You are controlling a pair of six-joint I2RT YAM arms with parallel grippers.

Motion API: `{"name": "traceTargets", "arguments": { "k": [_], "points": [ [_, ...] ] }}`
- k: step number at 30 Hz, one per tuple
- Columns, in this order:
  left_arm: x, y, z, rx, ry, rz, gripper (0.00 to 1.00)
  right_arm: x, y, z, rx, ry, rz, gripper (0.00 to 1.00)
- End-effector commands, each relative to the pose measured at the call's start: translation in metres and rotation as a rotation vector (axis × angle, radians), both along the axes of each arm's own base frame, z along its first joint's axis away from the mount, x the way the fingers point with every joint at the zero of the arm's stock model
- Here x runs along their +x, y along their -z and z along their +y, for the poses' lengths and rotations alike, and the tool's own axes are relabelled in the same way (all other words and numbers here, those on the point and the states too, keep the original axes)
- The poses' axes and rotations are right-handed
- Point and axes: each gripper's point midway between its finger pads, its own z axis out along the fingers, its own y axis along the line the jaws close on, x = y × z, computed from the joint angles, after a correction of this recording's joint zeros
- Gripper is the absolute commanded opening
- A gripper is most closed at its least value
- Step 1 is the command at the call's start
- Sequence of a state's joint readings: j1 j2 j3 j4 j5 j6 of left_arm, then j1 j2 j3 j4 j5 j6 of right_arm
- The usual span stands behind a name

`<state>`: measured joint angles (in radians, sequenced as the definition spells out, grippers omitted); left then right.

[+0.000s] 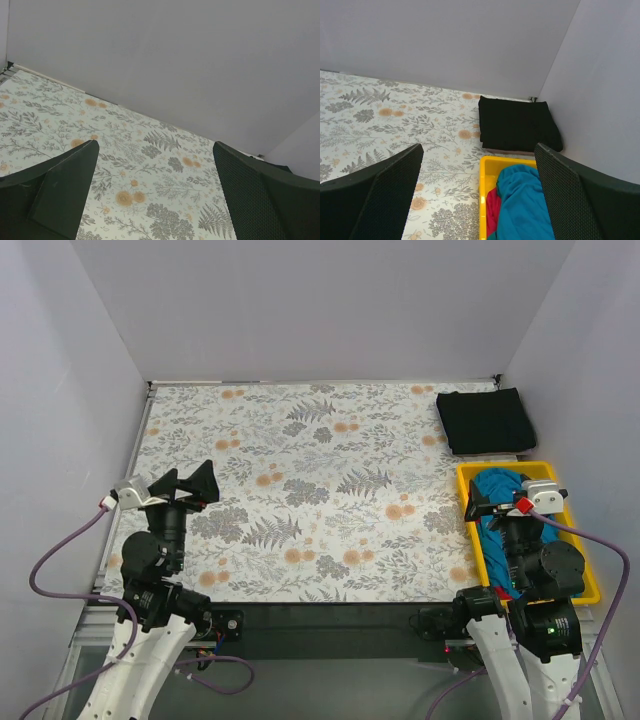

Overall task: Fold and stack the t-shirts
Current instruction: Grab the tshirt from the pile

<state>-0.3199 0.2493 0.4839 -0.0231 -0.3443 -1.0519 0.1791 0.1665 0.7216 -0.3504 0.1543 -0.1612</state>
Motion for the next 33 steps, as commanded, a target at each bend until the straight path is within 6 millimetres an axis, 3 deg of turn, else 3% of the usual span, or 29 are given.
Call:
{"name": "traceTargets", "arguments": {
  "k": [1,6,13,15,17,21,25,28,29,33],
  "points": [
    [0.003,0.007,0.0,0.004,-0.002,0.022,0.98,-0.001,-0.008,-0.002,0.014,0.013,-0.019,0.98],
    [0.007,0.019,-0.007,0.007,0.026,0.047,0.98,0.005,0.006,-0.004,0.069,0.036,0.02,0.98],
    [0.017,0.036,-0.025,0.043,0.105,0.107,0.98,0.037,0.048,0.015,0.1,-0.02,0.225,0.98],
    [0.02,0.04,-0.03,0.046,0.13,0.122,0.98,0.043,0.049,0.012,0.161,0.024,0.26,0.98],
    [0.019,0.042,-0.033,0.044,0.144,0.12,0.98,0.056,0.063,0.012,0.208,0.061,0.349,0.98],
    [0.015,0.043,-0.032,0.039,0.142,0.106,0.98,0.081,0.108,-0.009,0.225,0.276,0.561,0.98],
    [0.01,0.036,-0.038,0.022,0.171,0.055,0.98,0.1,0.133,-0.031,0.26,0.463,0.668,0.98],
    [0.007,0.034,-0.042,0.024,0.192,0.044,0.98,0.113,0.154,-0.058,0.336,0.574,0.735,0.98],
    [0.005,0.033,-0.043,0.029,0.197,0.038,0.98,0.115,0.157,-0.076,0.38,0.631,0.736,0.98],
    [0.003,0.03,-0.042,0.031,0.192,0.02,0.98,0.134,0.192,-0.096,0.472,0.679,0.796,0.81]
  ]
}}
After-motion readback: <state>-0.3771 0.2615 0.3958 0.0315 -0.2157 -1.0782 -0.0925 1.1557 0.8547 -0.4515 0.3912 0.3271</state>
